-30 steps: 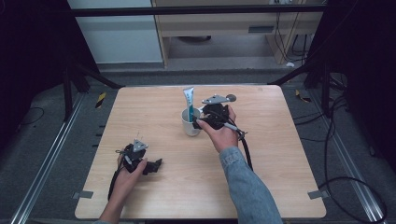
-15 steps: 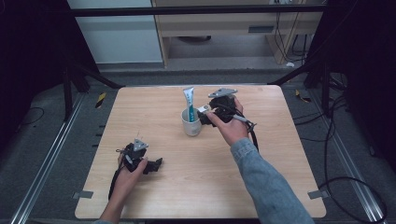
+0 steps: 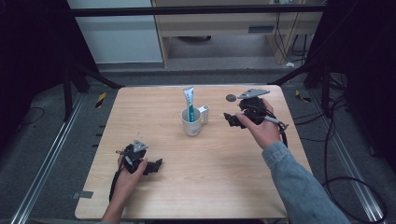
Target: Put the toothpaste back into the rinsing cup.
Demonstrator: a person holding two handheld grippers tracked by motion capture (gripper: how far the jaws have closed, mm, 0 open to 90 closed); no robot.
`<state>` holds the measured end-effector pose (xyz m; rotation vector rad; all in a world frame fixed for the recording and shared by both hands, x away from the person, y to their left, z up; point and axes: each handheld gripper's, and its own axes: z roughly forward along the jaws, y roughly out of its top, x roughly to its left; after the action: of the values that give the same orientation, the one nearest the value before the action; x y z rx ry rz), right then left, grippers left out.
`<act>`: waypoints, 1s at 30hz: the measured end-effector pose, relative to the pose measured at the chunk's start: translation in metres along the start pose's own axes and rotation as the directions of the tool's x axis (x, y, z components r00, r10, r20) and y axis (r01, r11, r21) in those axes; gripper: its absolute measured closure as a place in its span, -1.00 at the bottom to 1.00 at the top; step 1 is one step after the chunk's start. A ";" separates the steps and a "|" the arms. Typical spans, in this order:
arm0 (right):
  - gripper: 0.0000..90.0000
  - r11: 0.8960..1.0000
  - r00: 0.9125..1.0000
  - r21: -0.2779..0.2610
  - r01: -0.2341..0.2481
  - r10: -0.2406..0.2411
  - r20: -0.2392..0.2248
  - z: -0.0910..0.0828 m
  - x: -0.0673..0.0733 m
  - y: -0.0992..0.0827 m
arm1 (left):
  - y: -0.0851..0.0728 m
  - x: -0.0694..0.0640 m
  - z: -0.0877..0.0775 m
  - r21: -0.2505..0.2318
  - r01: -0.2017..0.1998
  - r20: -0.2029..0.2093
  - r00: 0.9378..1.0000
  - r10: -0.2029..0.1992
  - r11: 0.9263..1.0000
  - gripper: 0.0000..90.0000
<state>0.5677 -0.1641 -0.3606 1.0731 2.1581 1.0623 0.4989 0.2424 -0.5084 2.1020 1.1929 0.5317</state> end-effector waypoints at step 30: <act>-0.73 0.964 0.975 0.152 -0.220 0.215 0.047 0.002 -0.062 -0.128 | -0.001 0.000 -0.001 0.000 0.002 0.003 1.000 -0.002 1.000 -1.00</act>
<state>0.5493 -0.2634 -0.4604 1.4170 2.1656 0.9739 0.4980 0.2429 -0.5084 2.1010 1.1933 0.5270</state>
